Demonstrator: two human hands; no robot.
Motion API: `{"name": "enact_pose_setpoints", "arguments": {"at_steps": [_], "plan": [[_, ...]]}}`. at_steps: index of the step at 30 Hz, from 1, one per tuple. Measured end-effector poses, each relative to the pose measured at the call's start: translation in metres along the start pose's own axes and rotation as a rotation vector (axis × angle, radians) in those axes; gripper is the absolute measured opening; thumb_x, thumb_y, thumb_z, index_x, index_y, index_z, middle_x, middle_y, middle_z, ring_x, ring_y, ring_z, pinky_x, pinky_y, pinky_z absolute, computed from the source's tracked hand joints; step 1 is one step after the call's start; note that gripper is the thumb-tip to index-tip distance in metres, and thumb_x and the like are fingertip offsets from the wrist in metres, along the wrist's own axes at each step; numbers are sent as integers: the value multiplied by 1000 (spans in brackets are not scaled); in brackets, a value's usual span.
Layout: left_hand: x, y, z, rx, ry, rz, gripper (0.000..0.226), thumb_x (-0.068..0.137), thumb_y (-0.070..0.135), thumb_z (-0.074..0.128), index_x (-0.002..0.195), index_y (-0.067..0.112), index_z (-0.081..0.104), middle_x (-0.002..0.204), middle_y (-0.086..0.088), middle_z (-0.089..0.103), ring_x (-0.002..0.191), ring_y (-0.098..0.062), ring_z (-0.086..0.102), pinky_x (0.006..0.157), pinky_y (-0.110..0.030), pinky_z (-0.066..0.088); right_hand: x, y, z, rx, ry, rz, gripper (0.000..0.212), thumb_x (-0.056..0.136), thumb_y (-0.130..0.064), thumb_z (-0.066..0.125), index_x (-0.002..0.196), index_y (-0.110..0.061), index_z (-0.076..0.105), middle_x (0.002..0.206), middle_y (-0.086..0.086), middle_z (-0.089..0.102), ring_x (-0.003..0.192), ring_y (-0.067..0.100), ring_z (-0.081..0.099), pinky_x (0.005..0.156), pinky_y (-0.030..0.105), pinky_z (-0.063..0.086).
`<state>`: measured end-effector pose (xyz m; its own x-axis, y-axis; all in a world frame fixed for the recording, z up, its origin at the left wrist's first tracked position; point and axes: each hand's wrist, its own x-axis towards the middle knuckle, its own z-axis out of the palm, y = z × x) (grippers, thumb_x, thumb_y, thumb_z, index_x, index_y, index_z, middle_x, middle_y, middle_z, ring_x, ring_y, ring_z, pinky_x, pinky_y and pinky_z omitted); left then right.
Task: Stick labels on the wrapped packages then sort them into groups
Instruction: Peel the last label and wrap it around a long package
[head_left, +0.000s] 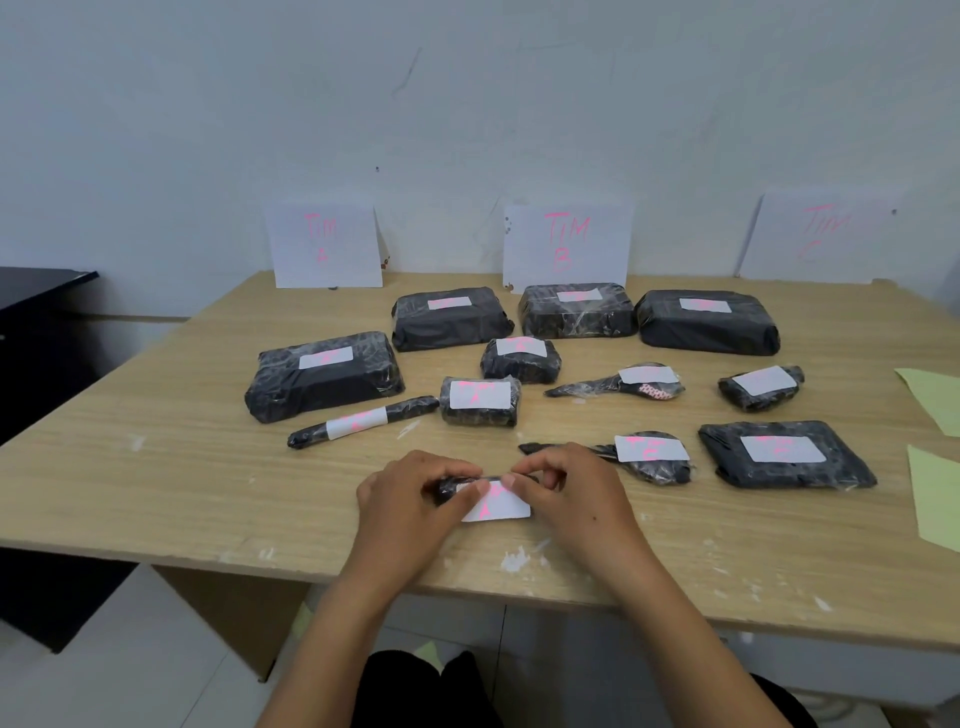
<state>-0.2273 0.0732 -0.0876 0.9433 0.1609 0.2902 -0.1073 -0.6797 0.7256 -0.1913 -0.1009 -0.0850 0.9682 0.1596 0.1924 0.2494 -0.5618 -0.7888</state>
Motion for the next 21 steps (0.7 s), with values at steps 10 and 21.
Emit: {"name": "enact_pose_setpoints", "arguments": {"at_steps": [10, 21], "plan": [[3, 12, 4, -54, -137, -11, 10, 70, 60, 68, 75, 52, 69, 83, 36, 62, 88, 10, 55, 103, -43, 33, -7, 1, -18, 25, -124, 25, 22, 78, -40, 73, 79, -18, 68, 62, -8, 50, 54, 4, 40, 52, 21, 32], [14, -3, -2, -66, -271, 29, 16, 79, 60, 58, 83, 51, 70, 96, 27, 65, 105, 0, 55, 107, -49, 28, -8, 9, -30, 91, -200, -37, 16, 86, -33, 67, 82, -19, 72, 71, -14, 62, 64, -1, 50, 62, 17, 40]]}}
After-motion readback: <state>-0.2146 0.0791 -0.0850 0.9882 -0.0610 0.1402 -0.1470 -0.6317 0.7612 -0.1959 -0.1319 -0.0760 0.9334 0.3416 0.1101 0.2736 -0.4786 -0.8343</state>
